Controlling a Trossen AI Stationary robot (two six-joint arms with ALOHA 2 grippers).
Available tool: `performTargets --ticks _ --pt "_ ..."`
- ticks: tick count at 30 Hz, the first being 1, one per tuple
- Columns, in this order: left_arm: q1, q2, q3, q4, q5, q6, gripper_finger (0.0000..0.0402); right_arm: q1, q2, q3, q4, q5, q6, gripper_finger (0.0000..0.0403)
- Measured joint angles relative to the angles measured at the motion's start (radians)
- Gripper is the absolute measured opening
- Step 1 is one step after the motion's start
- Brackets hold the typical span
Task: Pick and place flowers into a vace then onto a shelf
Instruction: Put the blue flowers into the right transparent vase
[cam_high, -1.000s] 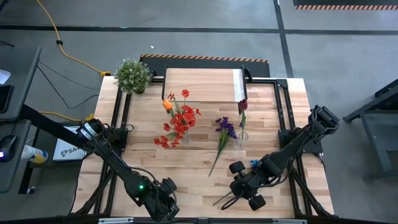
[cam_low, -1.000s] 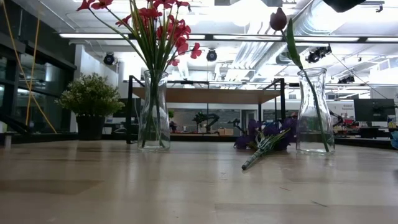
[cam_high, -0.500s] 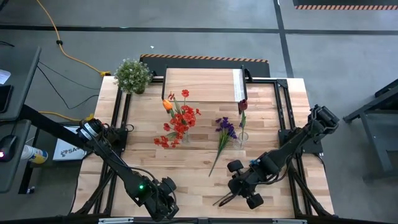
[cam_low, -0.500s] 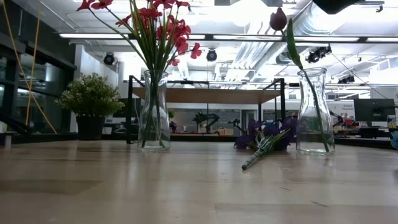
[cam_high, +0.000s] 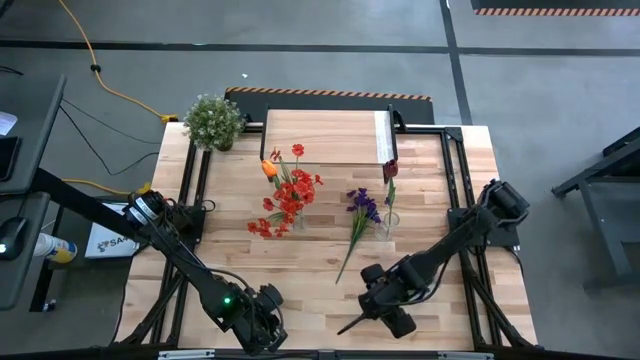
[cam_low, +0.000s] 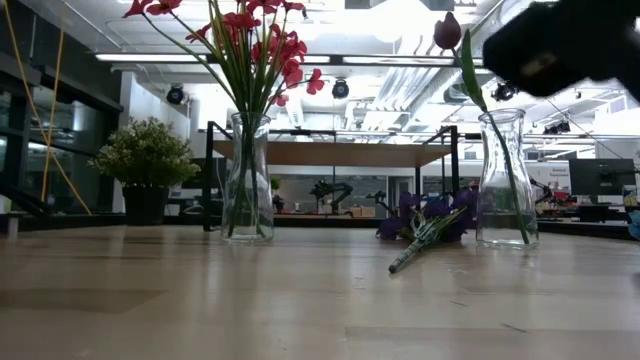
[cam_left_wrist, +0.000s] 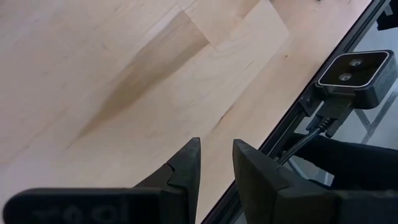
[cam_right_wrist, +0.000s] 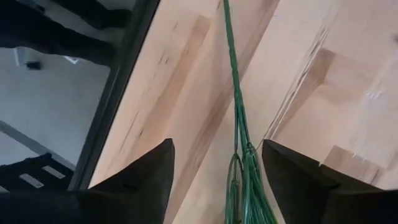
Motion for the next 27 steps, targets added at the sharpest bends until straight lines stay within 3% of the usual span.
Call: performTargets --ticks 27 --pt "0.000 0.000 0.000 -0.011 0.007 0.000 0.0129 -0.013 0.101 0.000 -0.010 0.036 0.004 0.0228"
